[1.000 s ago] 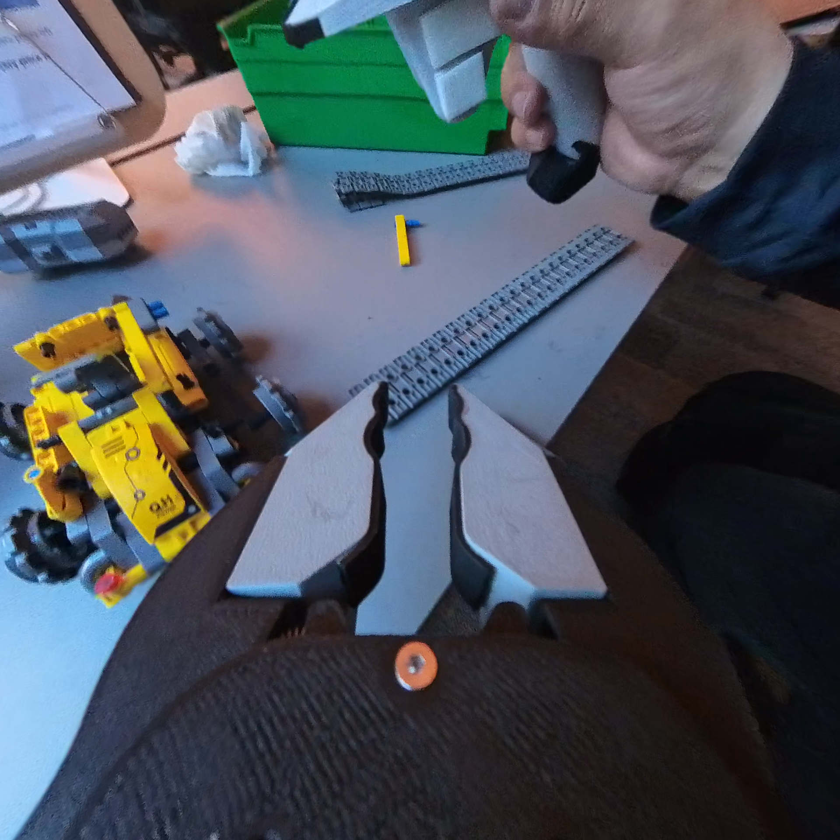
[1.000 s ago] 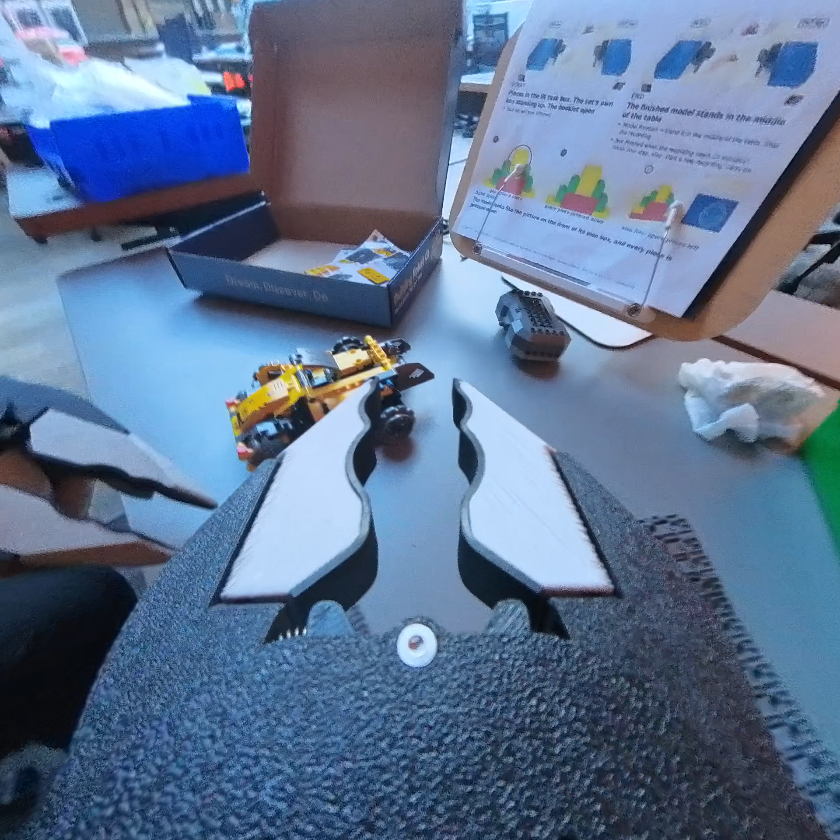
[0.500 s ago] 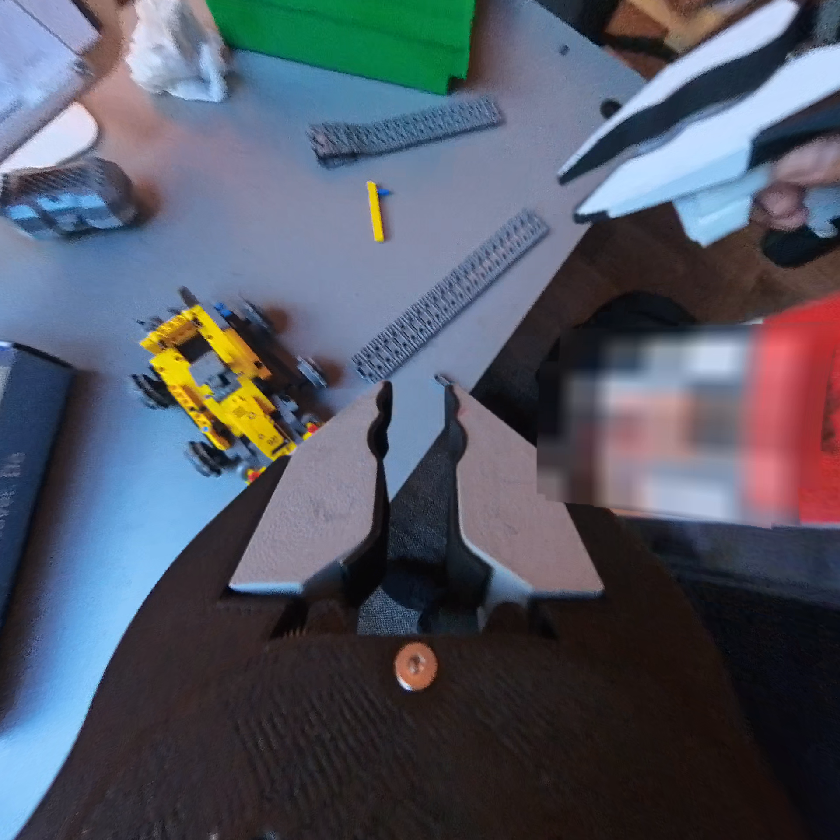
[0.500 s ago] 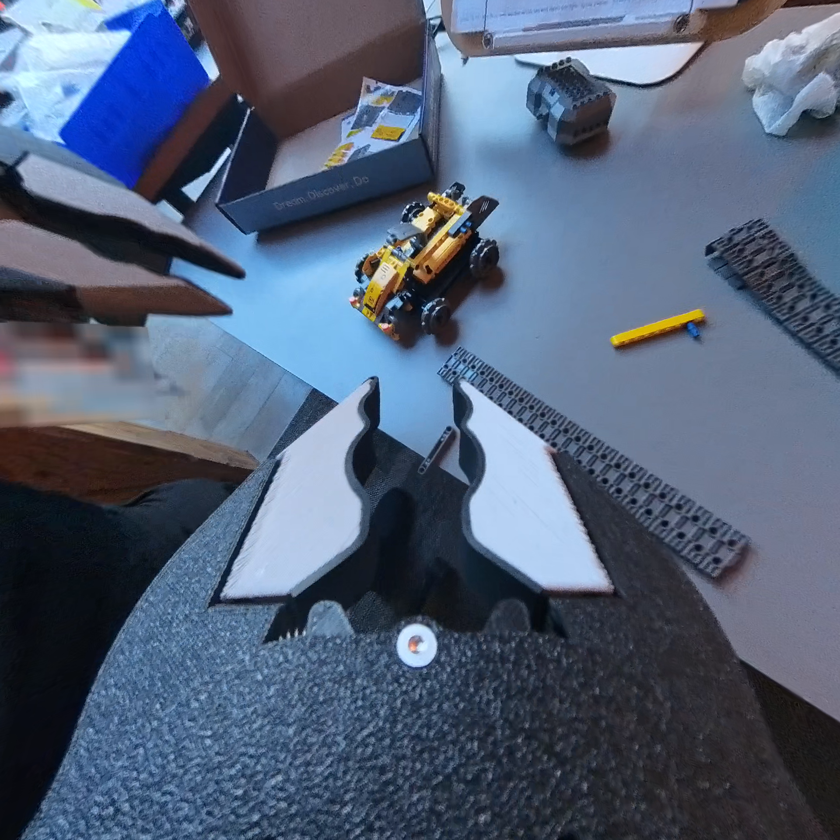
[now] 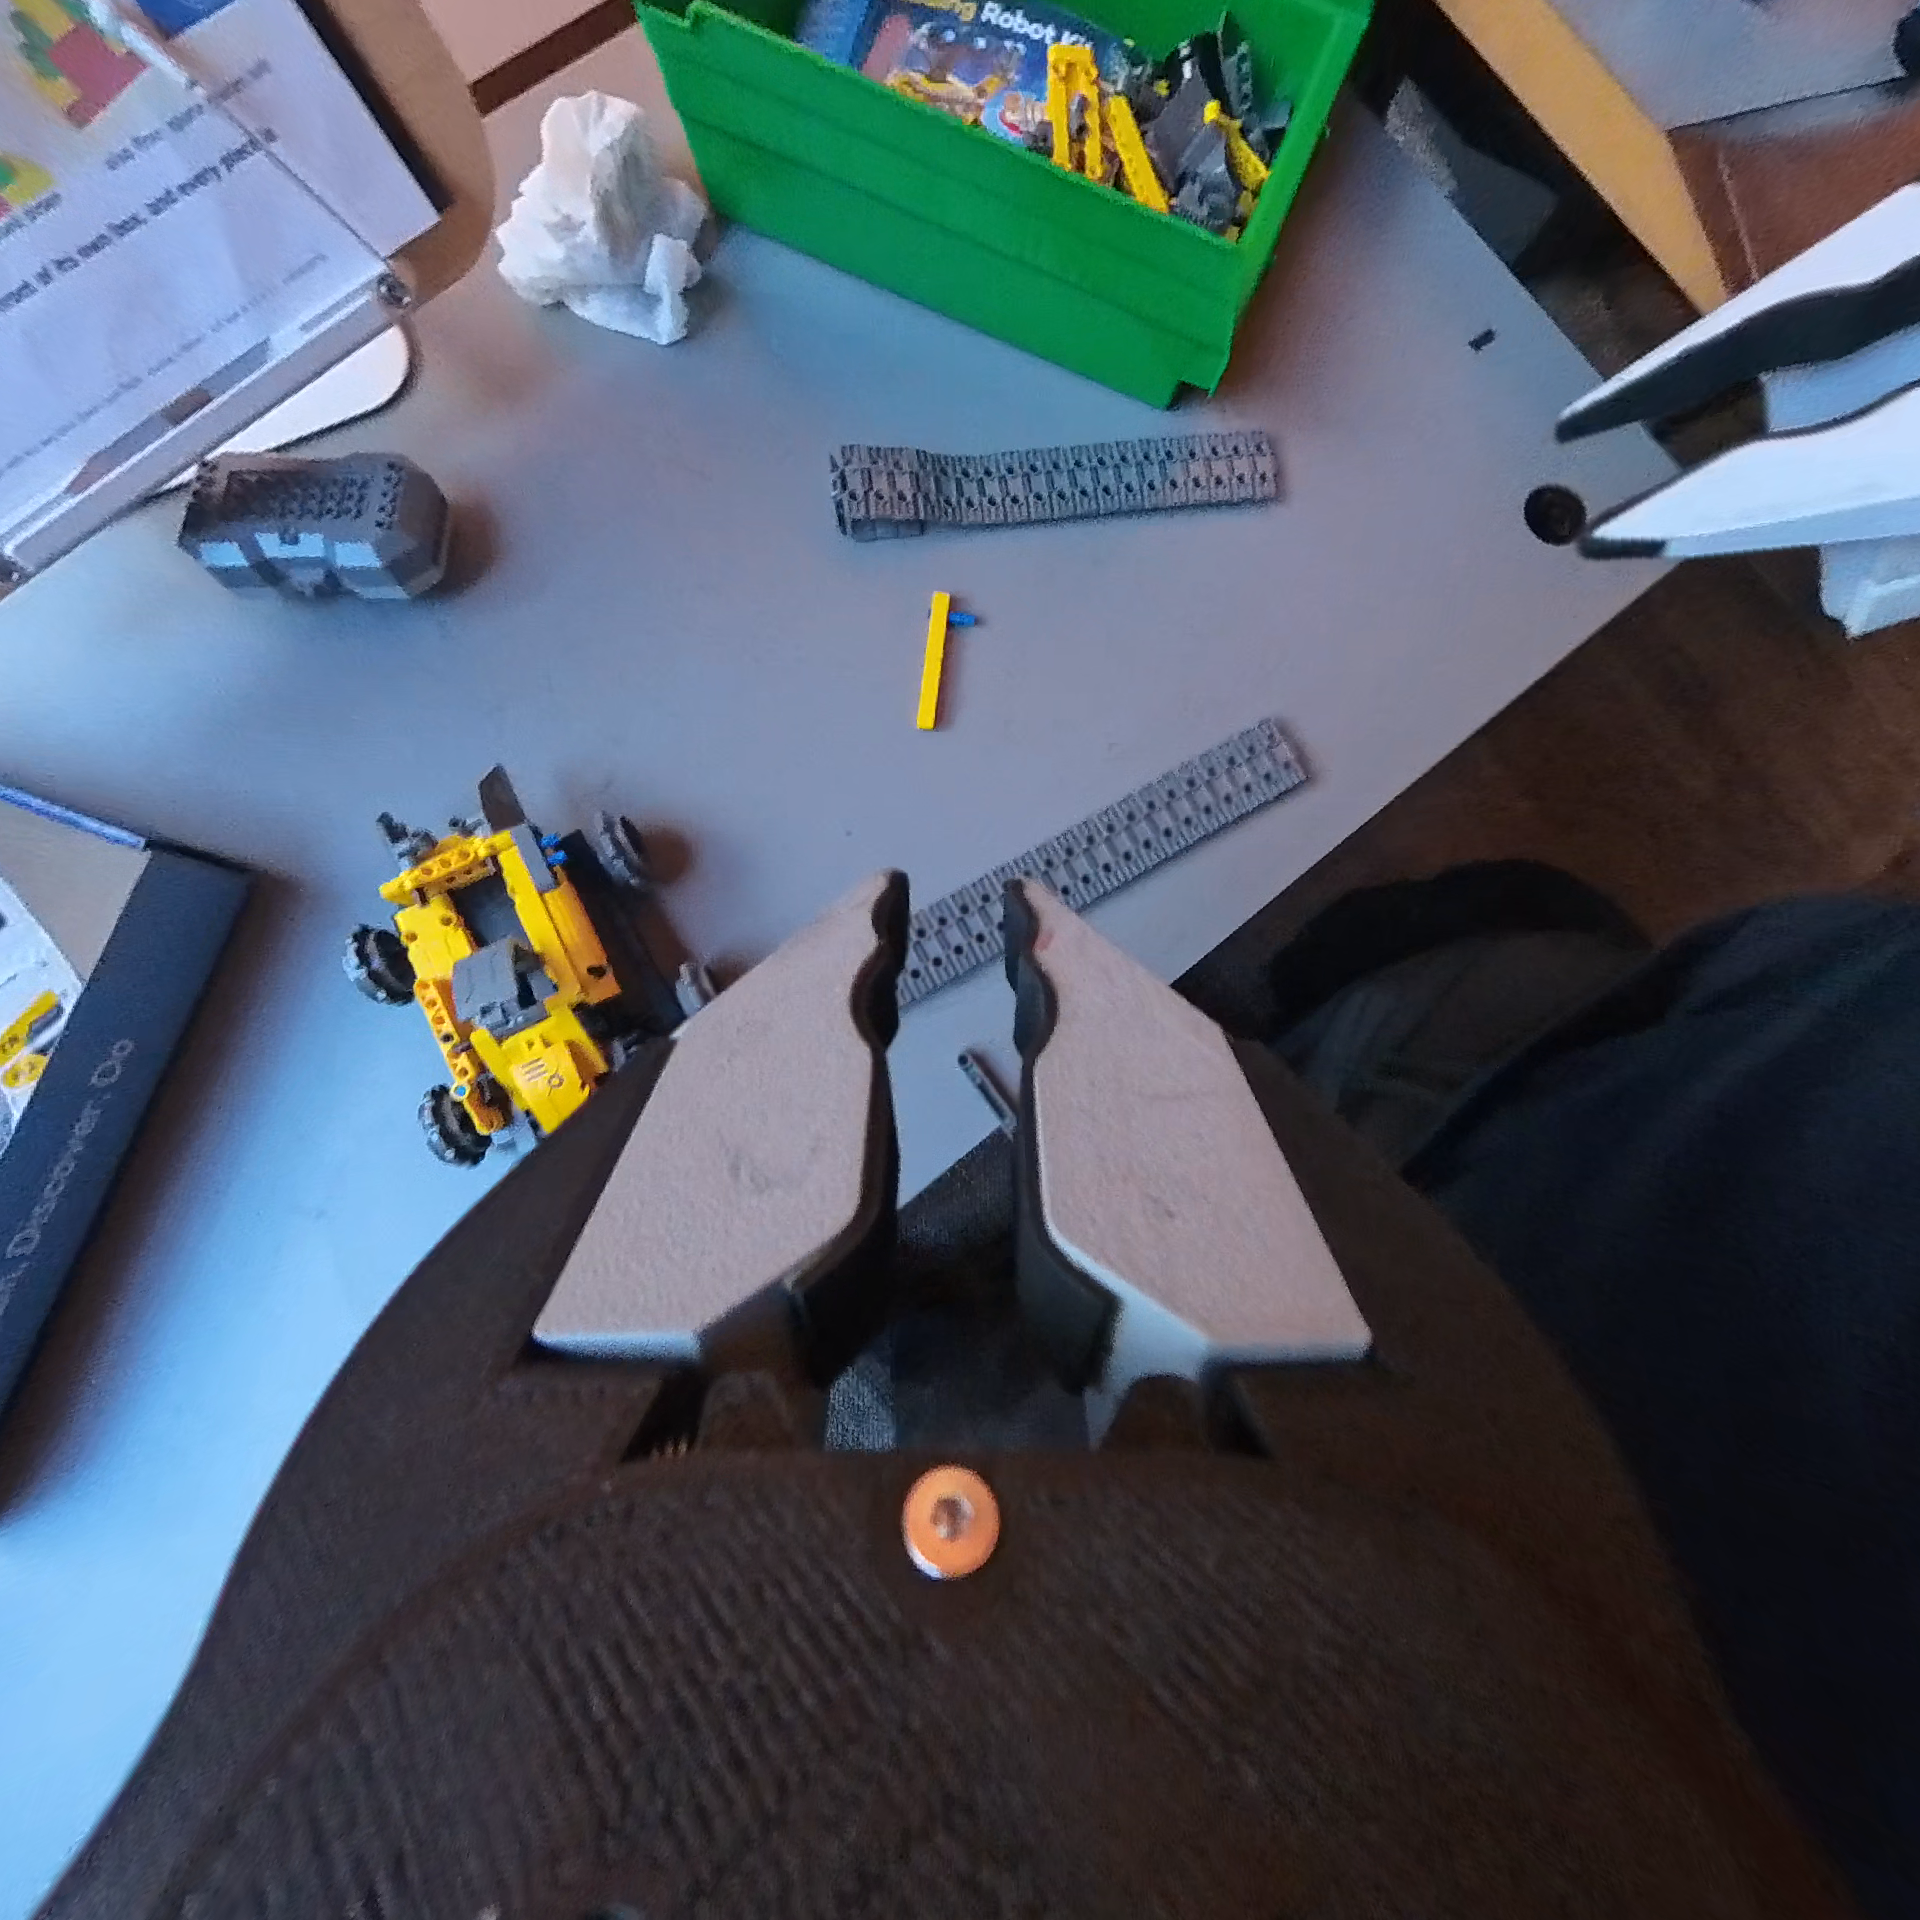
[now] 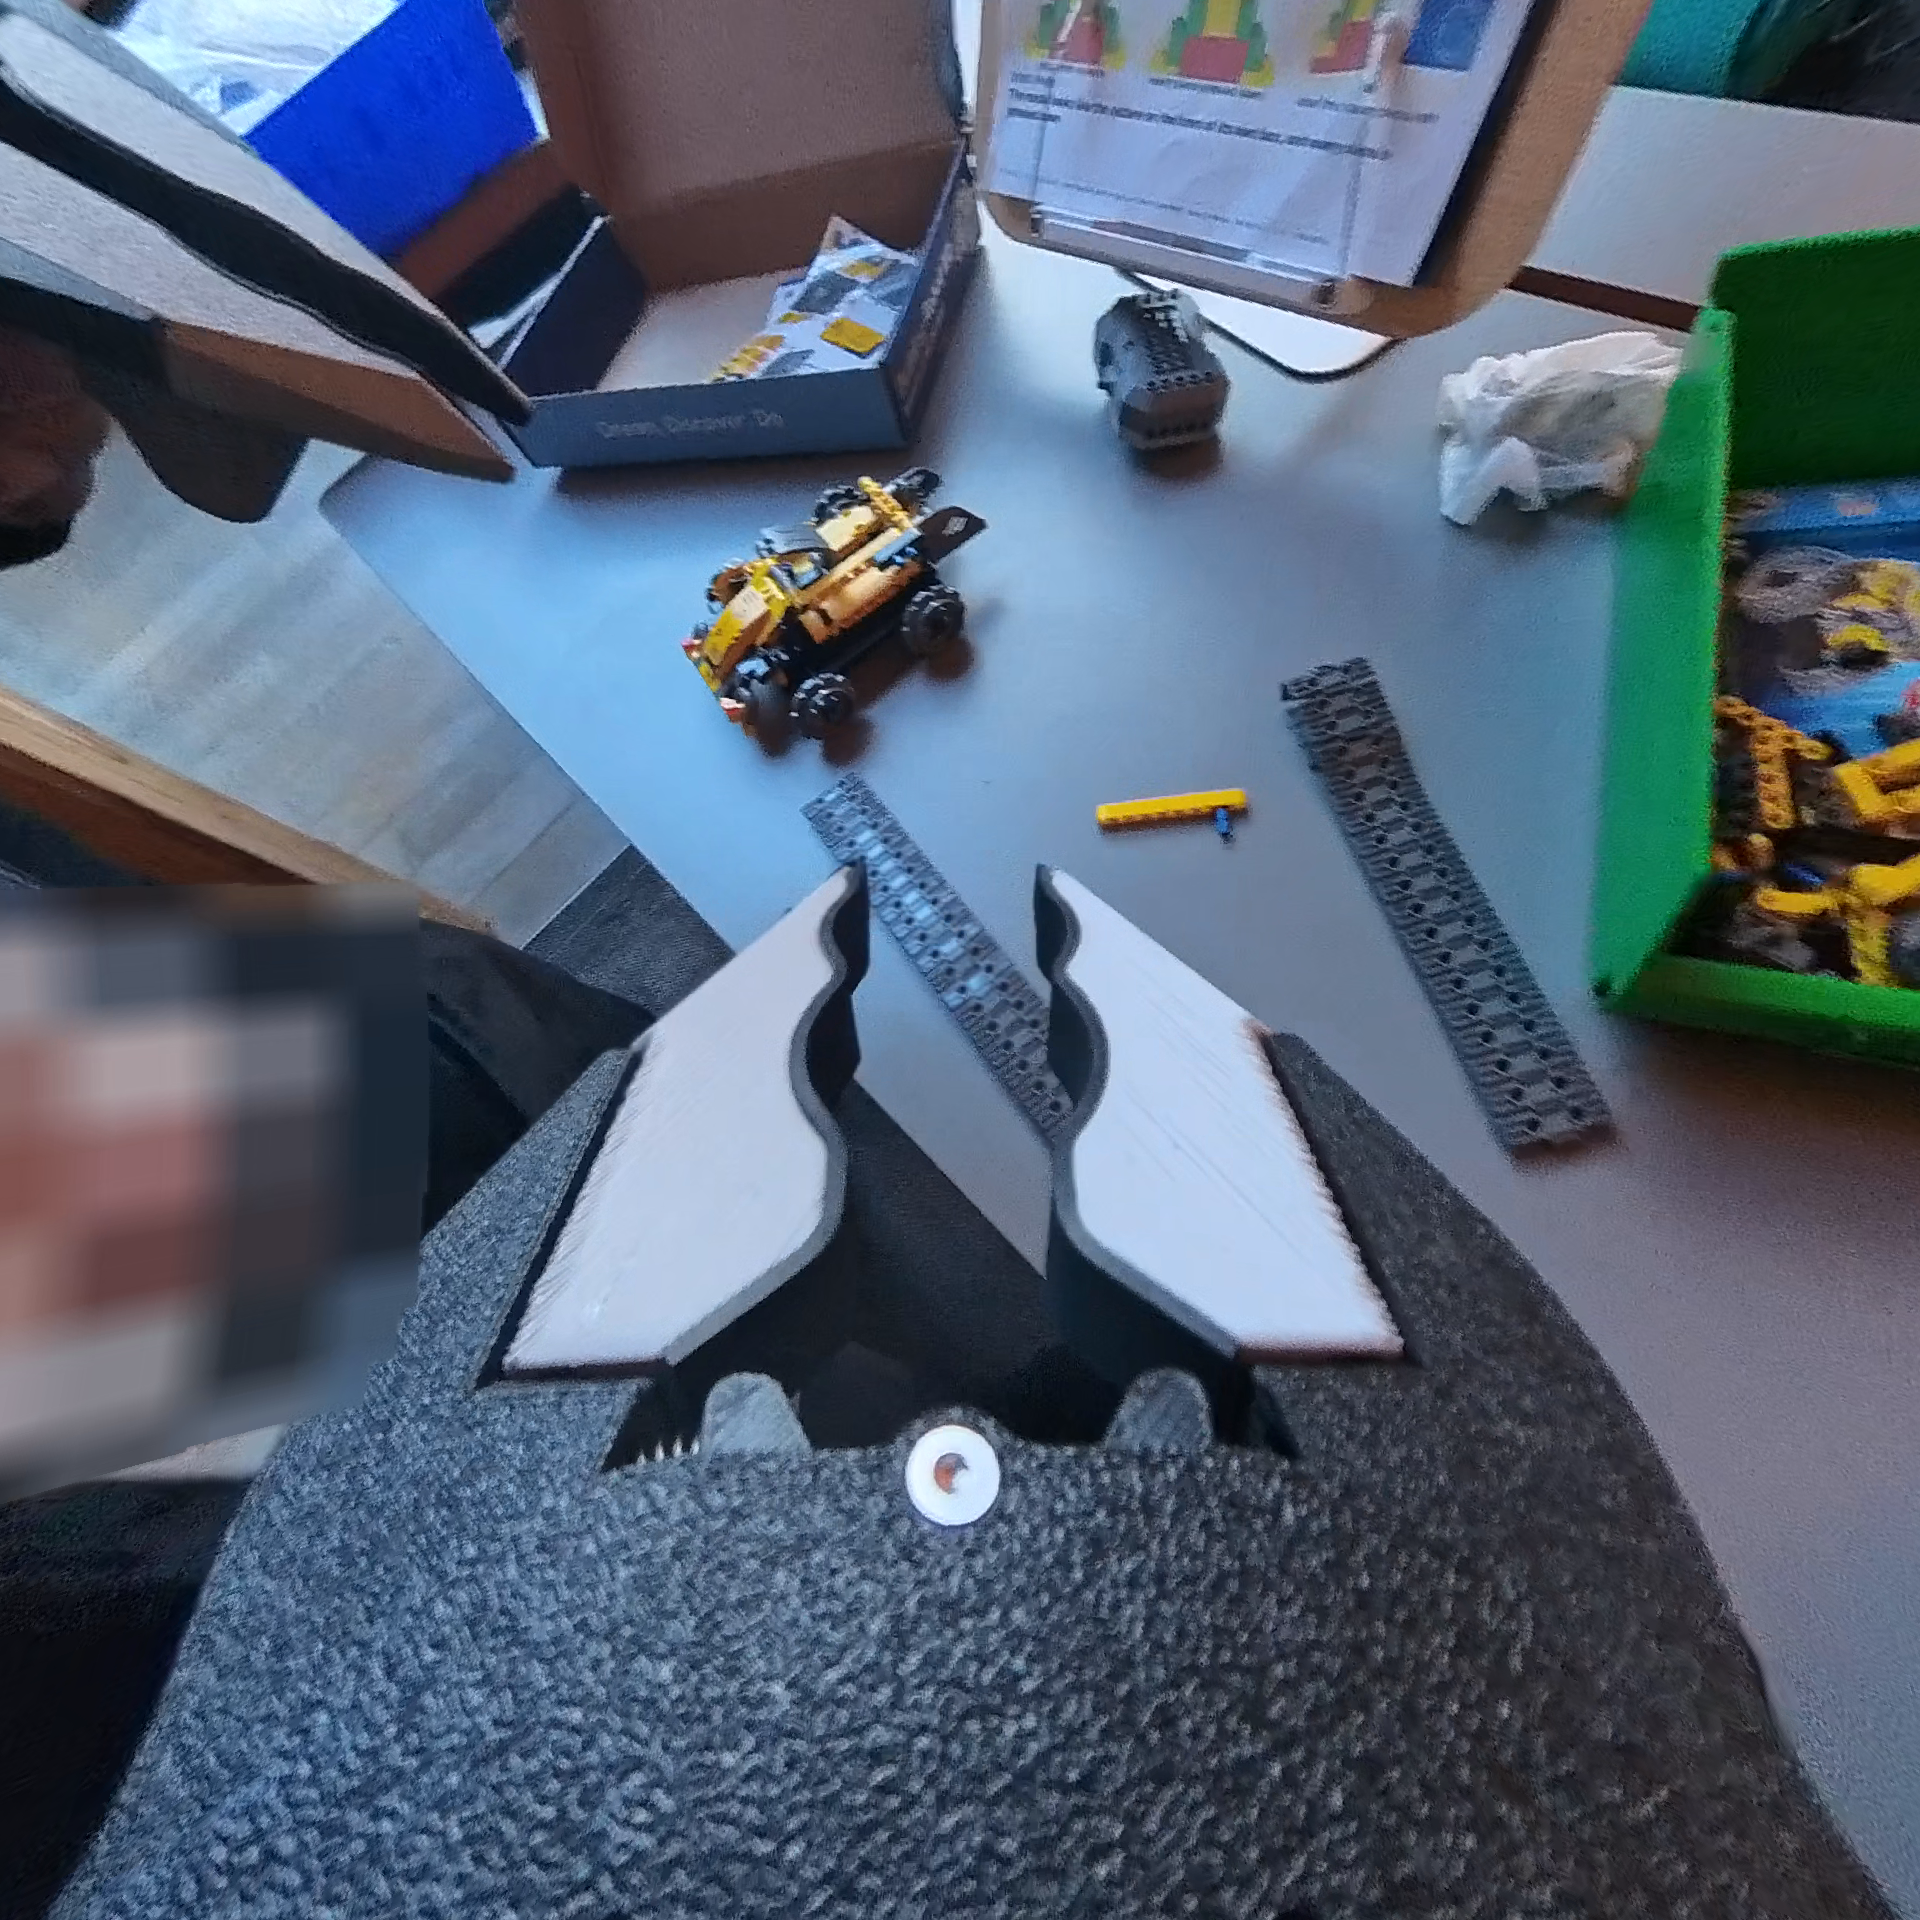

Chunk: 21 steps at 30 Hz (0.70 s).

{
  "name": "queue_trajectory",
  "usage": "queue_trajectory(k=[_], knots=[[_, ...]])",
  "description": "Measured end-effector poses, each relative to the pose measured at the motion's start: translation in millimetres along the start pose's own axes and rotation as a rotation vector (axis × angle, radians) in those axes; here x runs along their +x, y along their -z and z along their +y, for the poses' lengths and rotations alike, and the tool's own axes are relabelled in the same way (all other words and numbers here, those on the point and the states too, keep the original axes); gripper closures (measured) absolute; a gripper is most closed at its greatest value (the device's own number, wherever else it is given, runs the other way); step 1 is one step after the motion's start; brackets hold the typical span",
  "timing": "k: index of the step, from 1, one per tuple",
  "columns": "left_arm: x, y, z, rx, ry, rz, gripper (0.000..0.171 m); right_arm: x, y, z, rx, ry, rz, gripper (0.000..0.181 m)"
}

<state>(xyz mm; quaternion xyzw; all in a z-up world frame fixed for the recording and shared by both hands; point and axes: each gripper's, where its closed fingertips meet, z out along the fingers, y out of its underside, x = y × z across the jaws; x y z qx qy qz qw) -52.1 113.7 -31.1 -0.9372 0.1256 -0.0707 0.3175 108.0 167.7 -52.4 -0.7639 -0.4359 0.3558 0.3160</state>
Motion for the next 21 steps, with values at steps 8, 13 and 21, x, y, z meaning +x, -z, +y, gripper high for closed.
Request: queue_trajectory(k=[8, 13, 21], knots=[[21.4, -34.8, -11.1, -0.011, -0.032, 0.104, 0.157, 24.4, 15.2, 2.9, -0.016, -0.028, 0.082, 0.154], [10.7, -48.5, -23.2, 0.042, -0.120, 0.189, 0.158, 33.5, 14.1, -16.9, -0.002, -0.047, 0.192, 0.154], [-43.6, -51.8, -36.8, 0.126, -0.101, 0.219, 0.160, 41.9, -10.8, -108.9, 0.057, 0.050, 0.308, 0.155]])
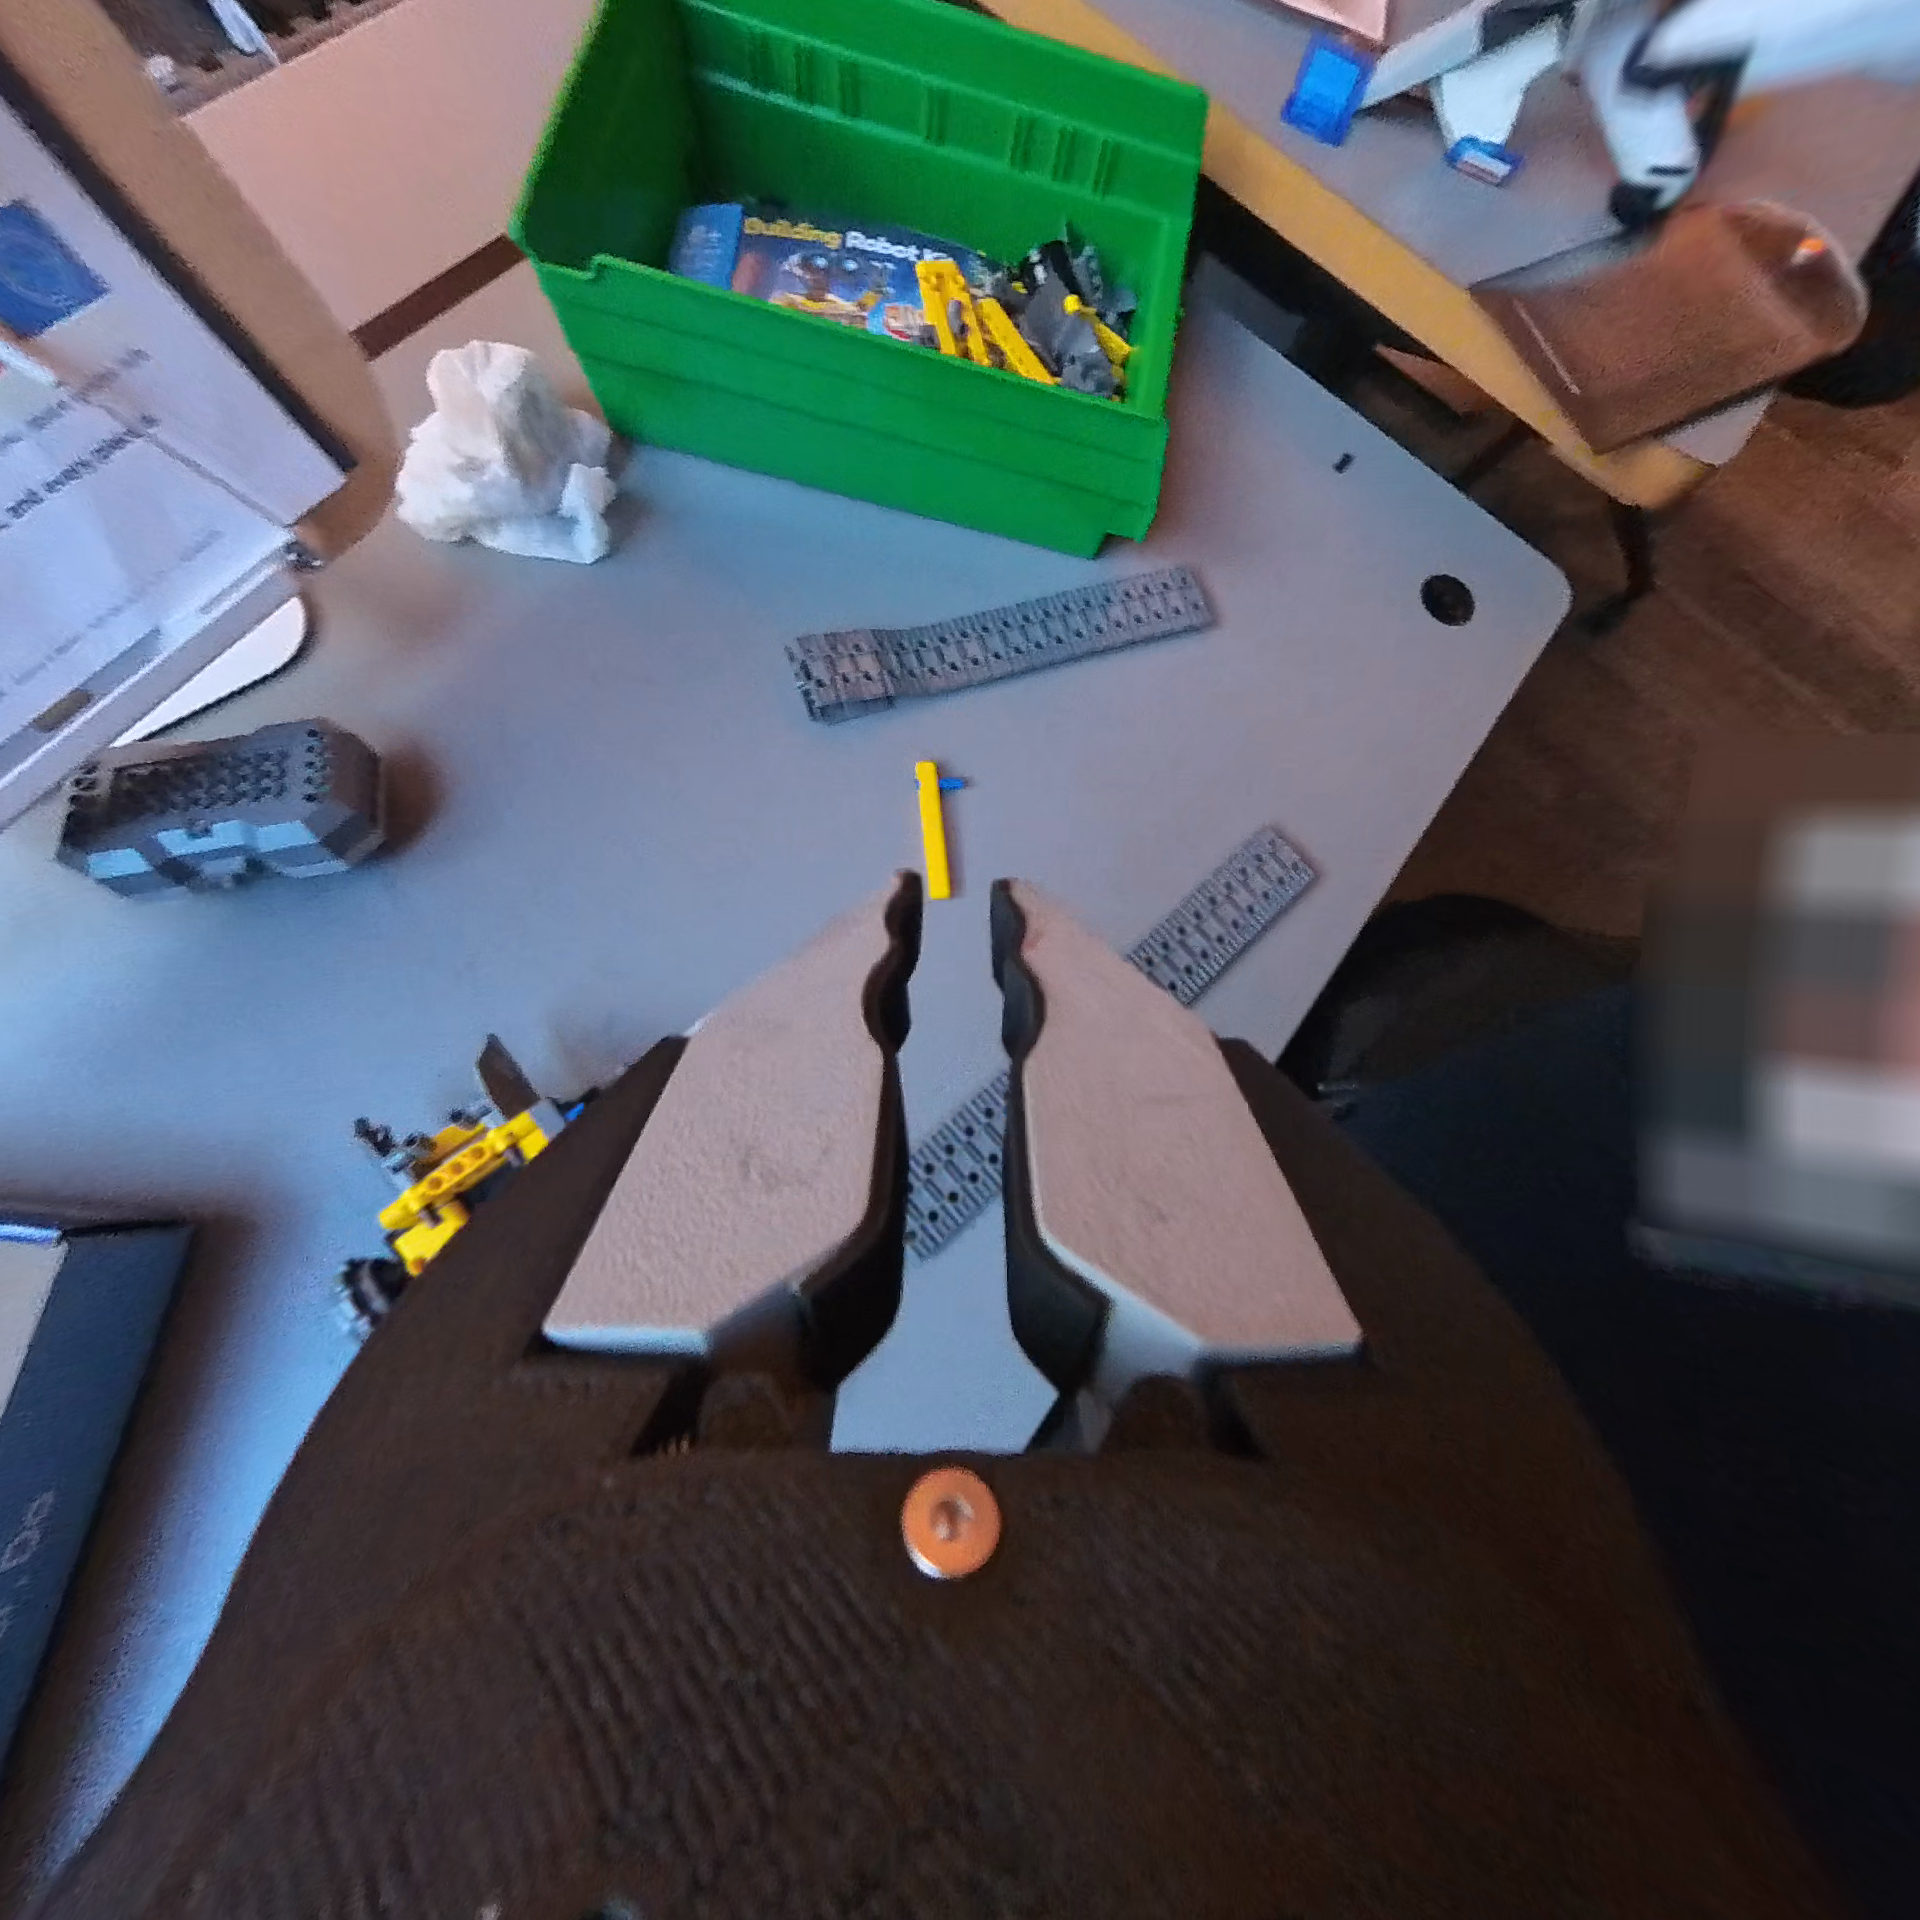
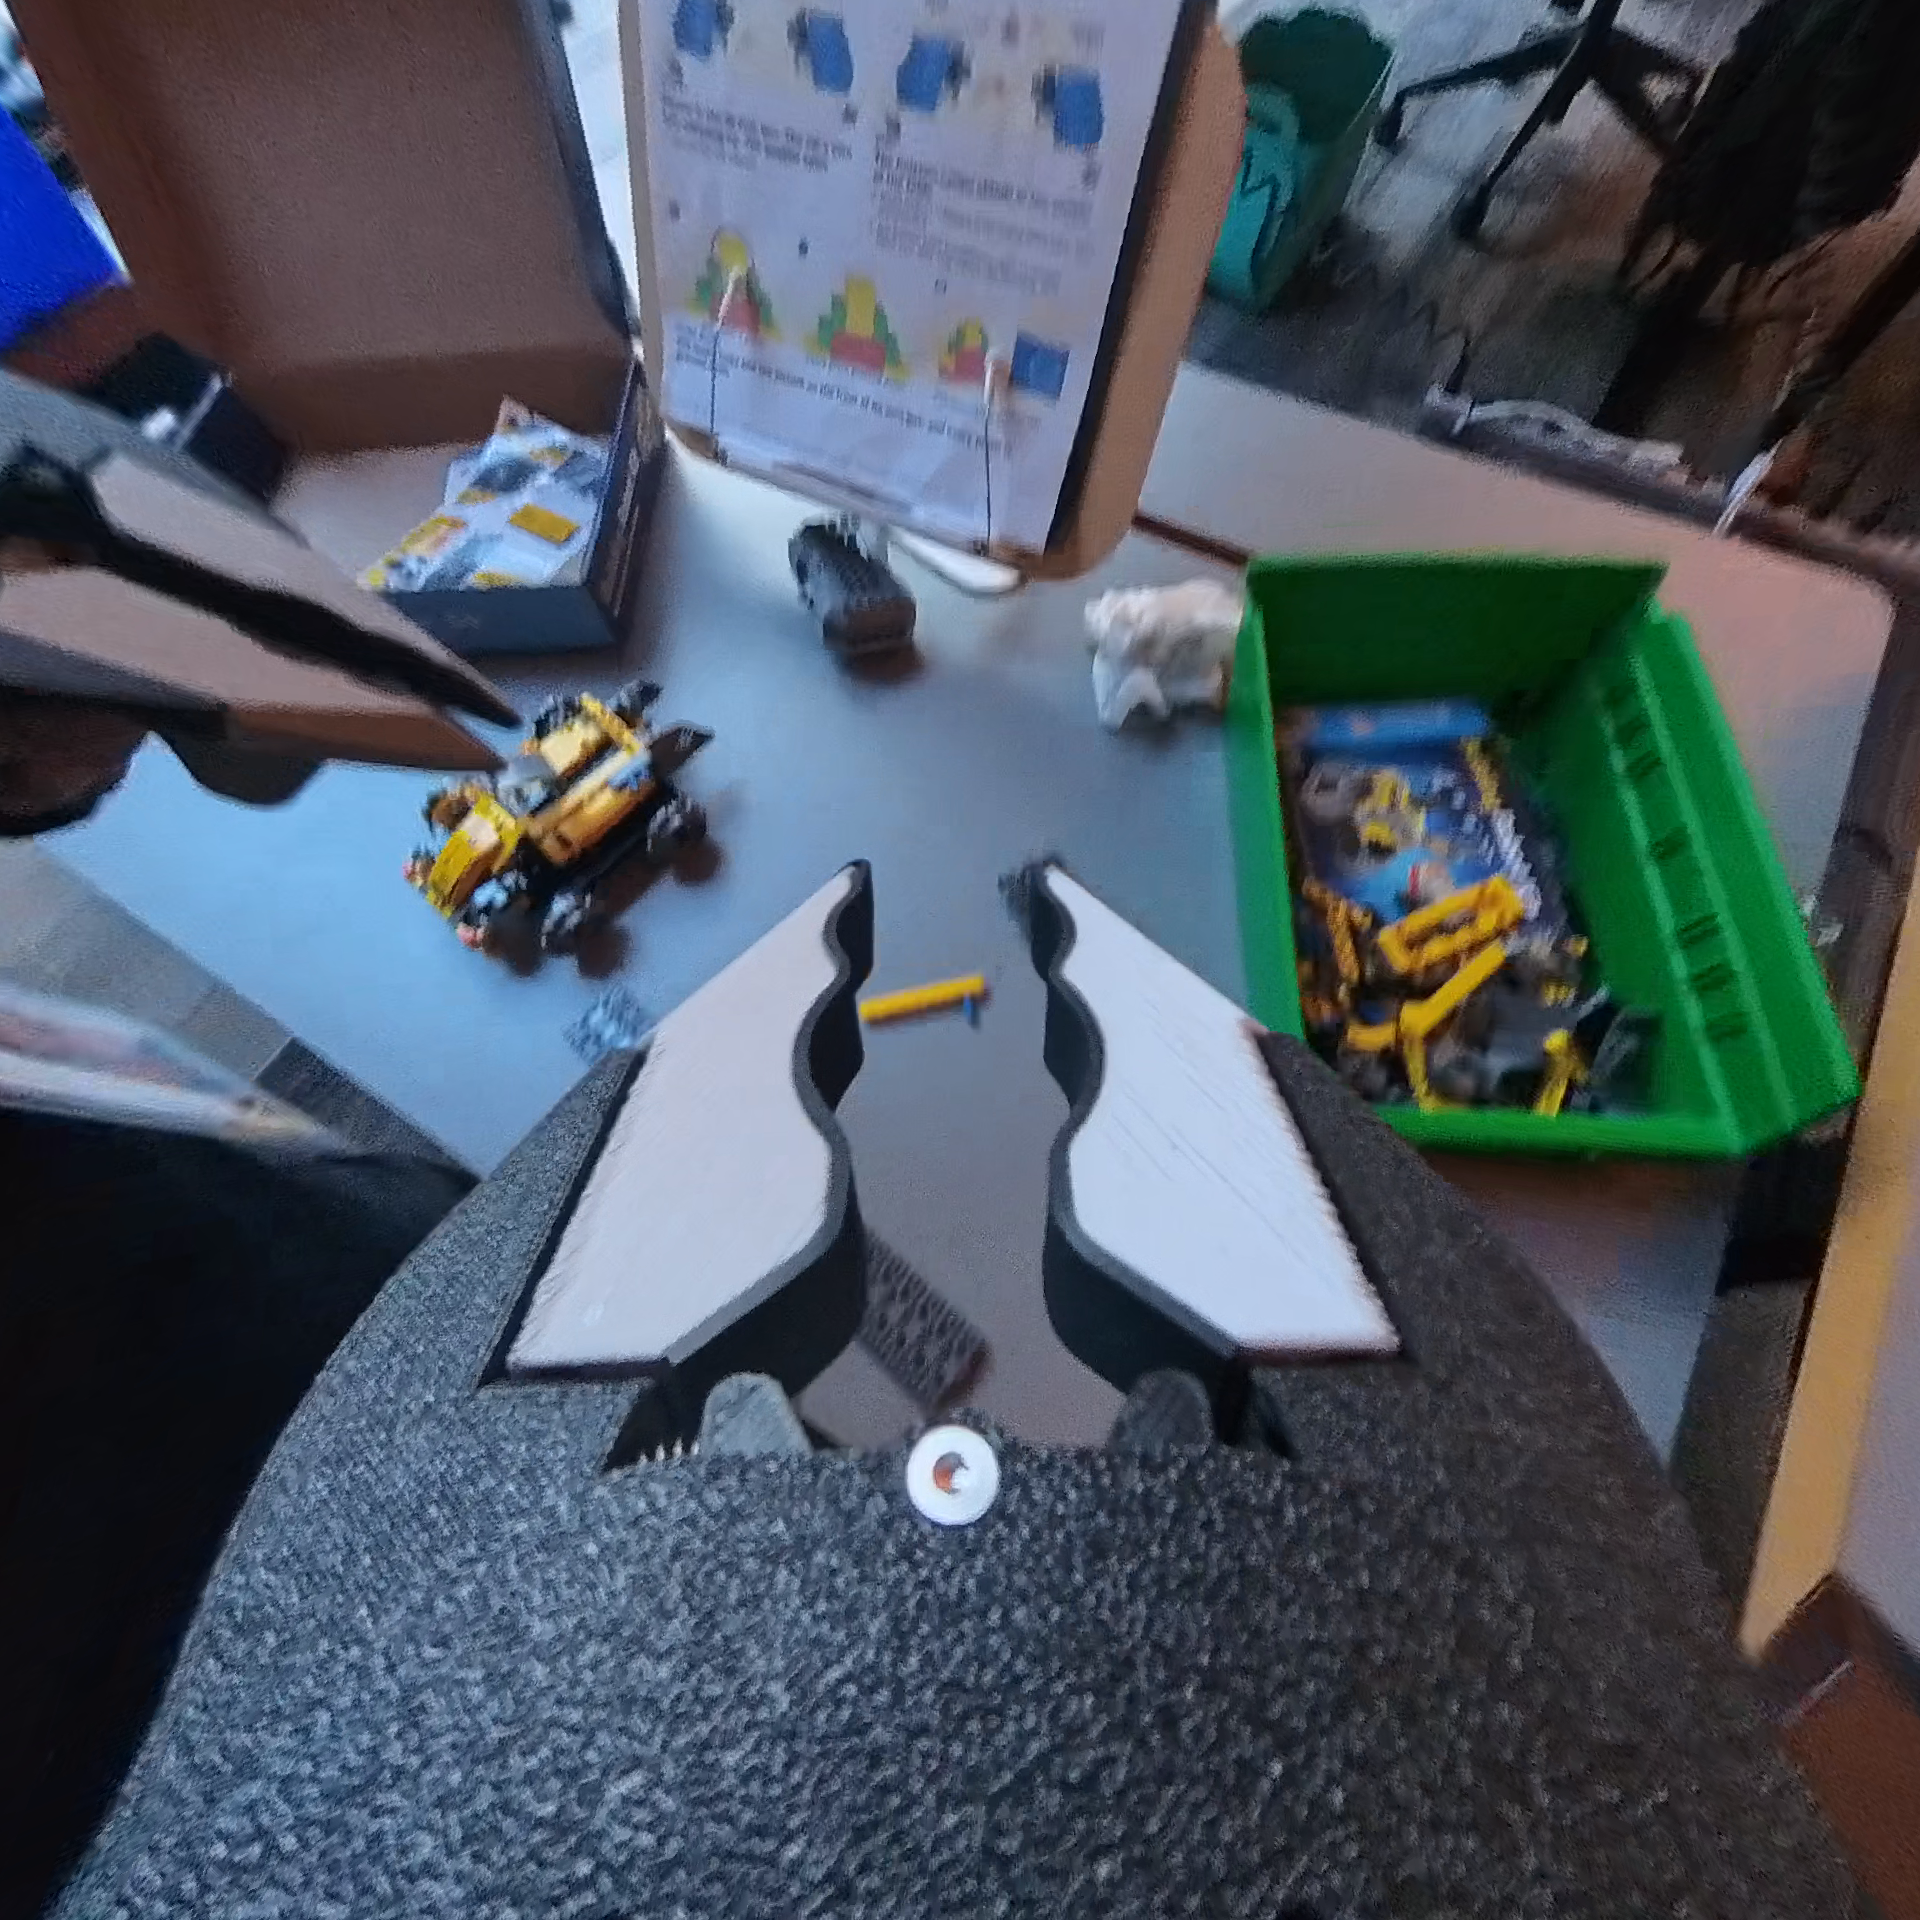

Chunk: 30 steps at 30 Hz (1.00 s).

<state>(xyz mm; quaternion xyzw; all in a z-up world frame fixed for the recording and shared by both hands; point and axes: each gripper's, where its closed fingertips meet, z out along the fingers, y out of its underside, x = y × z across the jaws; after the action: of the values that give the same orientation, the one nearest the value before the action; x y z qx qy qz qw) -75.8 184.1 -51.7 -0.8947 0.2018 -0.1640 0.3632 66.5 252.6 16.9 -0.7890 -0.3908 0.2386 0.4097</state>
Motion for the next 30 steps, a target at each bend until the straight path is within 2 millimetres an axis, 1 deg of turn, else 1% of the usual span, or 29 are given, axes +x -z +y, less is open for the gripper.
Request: queue_trajectory(k=[2, 4, 6, 8, 10, 15, 17, 19, 22, 25, 27, 30], knots=[[-8.9, 2.7, 0.9, 0.007, 0.018, -0.005, 0.160, -1.7, -9.1, -29.3, 0.036, 0.039, -0.005, 0.154], [-16.8, 5.7, -0.8, 0.017, 0.028, -0.027, 0.159, -8.8, -18.1, -44.8, 0.044, 0.072, -0.037, 0.153], [-23.6, 8.3, -3.6, 0.029, 0.048, -0.060, 0.159, -18.0, -26.6, -46.0, 0.031, 0.106, -0.088, 0.153], [-28.0, 9.2, -5.1, 0.035, 0.090, -0.093, 0.159, -18.7, -33.4, -38.9, 0.001, 0.150, -0.119, 0.152], [-30.2, 9.2, -5.5, 0.035, 0.137, -0.134, 0.159, -5.3, -36.9, -34.9, -0.007, 0.194, -0.109, 0.149], [-33.6, 13.5, -11.9, 0.041, 0.268, -0.303, 0.161, 49.0, -46.8, -35.4, 0.015, 0.220, -0.105, 0.143], [-28.7, 15.2, -14.9, 0.041, 0.343, -0.364, 0.161, 62.6, -50.2, -31.9, 0.024, 0.265, -0.135, 0.143], [-17.6, 14.8, -16.7, 0.032, 0.393, -0.407, 0.161, 68.7, -51.7, -23.5, 0.032, 0.282, -0.194, 0.143], [4.8, 10.8, -12.8, -0.036, 0.406, -0.458, 0.163, 73.4, -53.9, -0.8, 0.023, 0.286, -0.283, 0.143], [26.9, 11.2, -11.3, -0.081, 0.412, -0.495, 0.165, 75.5, -56.0, 20.3, 0.002, 0.272, -0.352, 0.144], [38.1, 12.8, -9.9, -0.100, 0.414, -0.518, 0.165, 75.6, -56.6, 26.9, -0.001, 0.260, -0.387, 0.144], [49.7, 11.1, -4.4, -0.139, 0.423, -0.530, 0.166, 76.3, -57.7, 28.5, 0.009, 0.243, -0.417, 0.144]])
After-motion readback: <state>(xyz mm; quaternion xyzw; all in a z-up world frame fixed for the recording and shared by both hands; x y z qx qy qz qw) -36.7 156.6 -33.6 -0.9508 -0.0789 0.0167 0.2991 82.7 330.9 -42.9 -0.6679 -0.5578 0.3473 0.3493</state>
